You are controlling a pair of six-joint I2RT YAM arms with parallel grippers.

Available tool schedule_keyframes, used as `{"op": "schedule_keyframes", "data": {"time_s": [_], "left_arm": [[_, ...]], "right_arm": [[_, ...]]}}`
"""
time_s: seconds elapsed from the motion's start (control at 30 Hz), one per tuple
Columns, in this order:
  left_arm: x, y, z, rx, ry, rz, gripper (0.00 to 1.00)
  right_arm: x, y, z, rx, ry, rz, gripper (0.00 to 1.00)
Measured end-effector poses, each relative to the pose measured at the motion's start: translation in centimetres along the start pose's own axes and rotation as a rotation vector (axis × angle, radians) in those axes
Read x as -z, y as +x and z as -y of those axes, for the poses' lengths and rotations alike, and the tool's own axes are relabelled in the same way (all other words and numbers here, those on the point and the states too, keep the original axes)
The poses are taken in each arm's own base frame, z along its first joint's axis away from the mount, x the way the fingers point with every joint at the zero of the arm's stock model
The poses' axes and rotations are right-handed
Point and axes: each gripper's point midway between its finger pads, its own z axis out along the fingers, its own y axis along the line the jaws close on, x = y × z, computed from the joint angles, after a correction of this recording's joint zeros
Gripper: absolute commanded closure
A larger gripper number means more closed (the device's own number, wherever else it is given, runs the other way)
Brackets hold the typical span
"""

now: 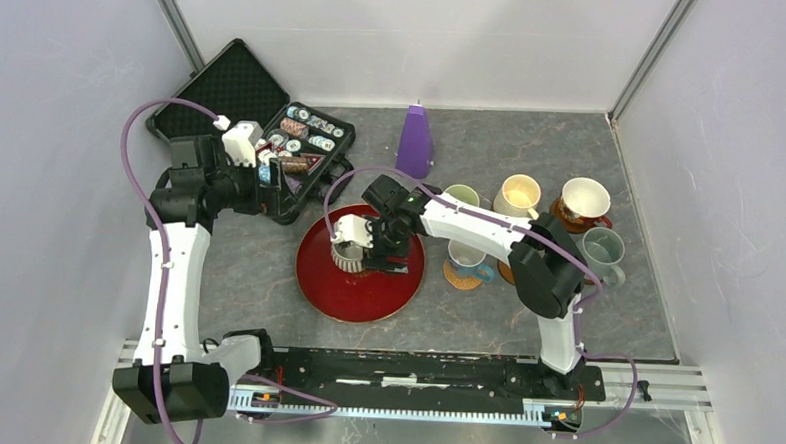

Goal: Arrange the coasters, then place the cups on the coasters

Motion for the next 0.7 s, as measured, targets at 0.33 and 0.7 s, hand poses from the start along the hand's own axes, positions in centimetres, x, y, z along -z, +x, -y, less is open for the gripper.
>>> {"op": "schedule_keyframes", "data": {"time_s": [0.33,0.7], "left_arm": [[0.1,-2.2,-2.6,0.043,-0.087,-0.004,0.0],[0.2,-2.0,-4.1,0.06,-0.154,-0.014,0.0]], "right_arm": [[-1.9,-0.8,1.2,0.005,0.013,0.008,0.37],[-2.4,-1.2,1.7,-0.047,0.035,0.026,0.8]]}}
